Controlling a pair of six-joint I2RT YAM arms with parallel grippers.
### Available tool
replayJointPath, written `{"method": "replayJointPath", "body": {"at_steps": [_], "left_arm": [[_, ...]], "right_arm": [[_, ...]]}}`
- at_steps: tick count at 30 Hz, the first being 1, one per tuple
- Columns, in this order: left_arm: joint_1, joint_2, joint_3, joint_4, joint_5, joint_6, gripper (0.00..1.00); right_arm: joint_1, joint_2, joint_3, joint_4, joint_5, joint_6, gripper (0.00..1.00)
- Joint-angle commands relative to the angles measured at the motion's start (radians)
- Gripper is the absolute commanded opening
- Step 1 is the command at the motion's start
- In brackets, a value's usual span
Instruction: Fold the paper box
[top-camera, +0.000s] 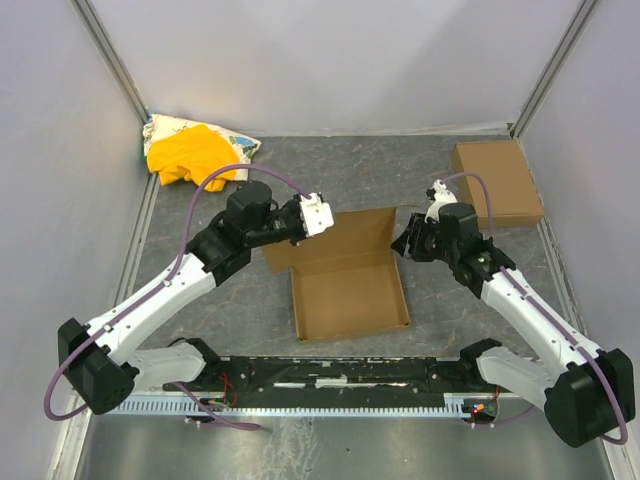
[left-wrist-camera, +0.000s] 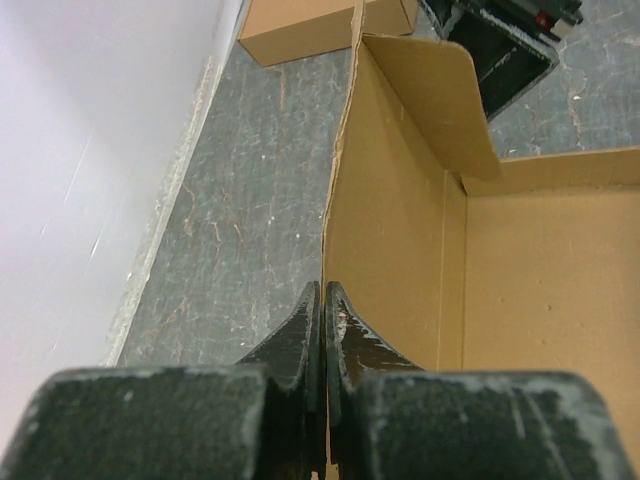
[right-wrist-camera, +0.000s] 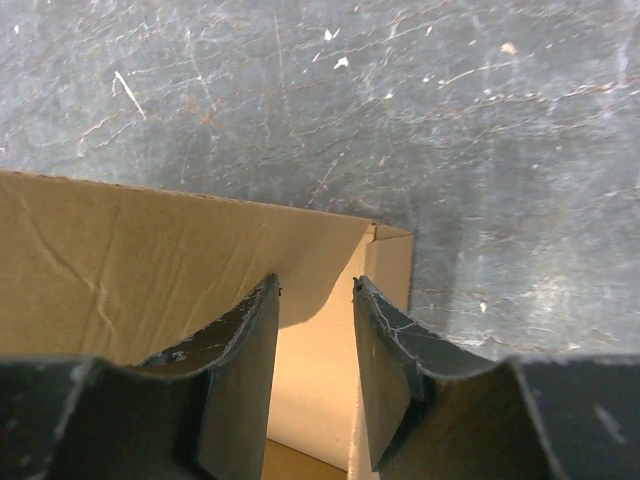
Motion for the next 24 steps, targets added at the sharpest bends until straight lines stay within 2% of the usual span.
{"method": "replayJointPath", "body": {"at_steps": [1,8,12,20,24], "left_arm": [[-0.027,0.001,0.004,0.092,-0.001,-0.057,0.03],[-0.073,-0.013,-0.024,0.072,-0.016,-0.058,0.03],[-0.091,-0.042,-0.044,0.043,-0.030,-0.055,0.03],[-0.129,-0.066,-0.069,0.000,-0.044,-0.054,0.03],[-0.149,-0.067,-0.074,-0.019,-0.057,-0.054,0.03]], "right_arm": [[0.002,0.007,-0.061,0.145,-0.112,0.061,0.43],[0.002,-0.010,-0.128,0.148,-0.035,0.079,0.40],[0.002,-0.105,-0.151,0.069,0.072,0.059,0.40],[0.003,-0.293,-0.149,-0.106,0.080,0.011,0.46],[0.002,-0.389,-0.134,-0.227,0.182,0.028,0.47]]}}
